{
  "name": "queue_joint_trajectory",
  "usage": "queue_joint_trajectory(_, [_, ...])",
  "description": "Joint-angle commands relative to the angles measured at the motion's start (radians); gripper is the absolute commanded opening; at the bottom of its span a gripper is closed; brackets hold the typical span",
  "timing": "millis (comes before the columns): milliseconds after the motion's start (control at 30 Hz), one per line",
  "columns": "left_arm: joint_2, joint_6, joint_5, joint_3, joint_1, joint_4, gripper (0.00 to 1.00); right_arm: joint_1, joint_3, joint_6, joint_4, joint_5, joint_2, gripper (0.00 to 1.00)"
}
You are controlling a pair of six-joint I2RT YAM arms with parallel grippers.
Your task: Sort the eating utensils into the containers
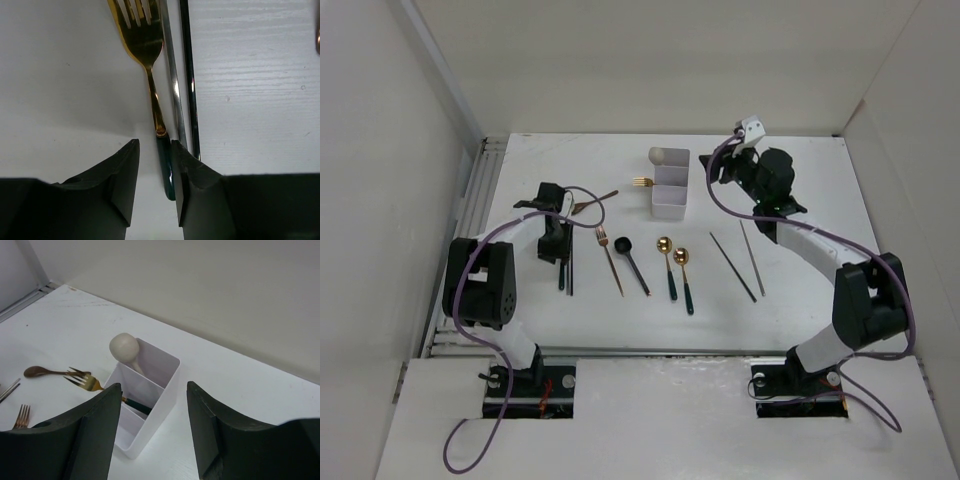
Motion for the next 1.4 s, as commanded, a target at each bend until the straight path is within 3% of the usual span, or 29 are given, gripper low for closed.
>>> queue_joint_trajectory(0, [0.003, 0.021, 0.016, 0.008, -0.004, -0.060, 0.29, 0.010, -0.008, -0.028, 0.007, 0.017, -0.050, 0.60])
queue_joint_trajectory(167, [0.060, 0.030, 0.016, 0.040, -0.013, -0.088, 0.22, 0.001, -0.017, -0.037, -0.002, 0.035, -0.070, 0.60])
queue_joint_trajectory(400, [0.109, 0.076, 0.006, 0.060, -0.013, -0.111, 0.24, -0.008, -0.008, -0.076, -0.013, 0.035, -0.079, 0.63])
queue_joint_trajectory(533, [0.130, 0.085, 0.018, 0.060, -0.002, -0.111, 0.12, -0.008, -0.008, -0.087, -0.022, 0.044, -0.079, 0.63])
queue_joint_trajectory(567, [0.139, 0.075, 0.018, 0.060, -0.002, -0.120, 0.01, -0.017, -0.008, -0.087, -0.022, 0.044, -0.089, 0.63])
queue_joint_trajectory(900, [0.121, -0.030, 0.062, 0.180, 0.078, -0.111, 0.00, -0.017, -0.008, -0.096, -0.032, 0.055, -0.098, 0.61])
queue_joint_trajectory(1133, [-0.037, -0.021, 0.125, 0.315, 0.088, 0.076, 0.00, -0.027, 0.023, -0.096, -0.032, 0.044, -0.098, 0.60])
queue_joint_trajectory(1333, [-0.172, 0.070, 0.217, 0.290, -0.037, 0.473, 0.00, -0.045, 0.023, -0.125, -0.021, 0.026, -0.109, 0.60])
queue_joint_trajectory(1367, [-0.183, 0.079, 0.229, 0.272, -0.059, 0.627, 0.00, -0.054, 0.023, -0.136, -0.021, 0.026, -0.109, 0.60])
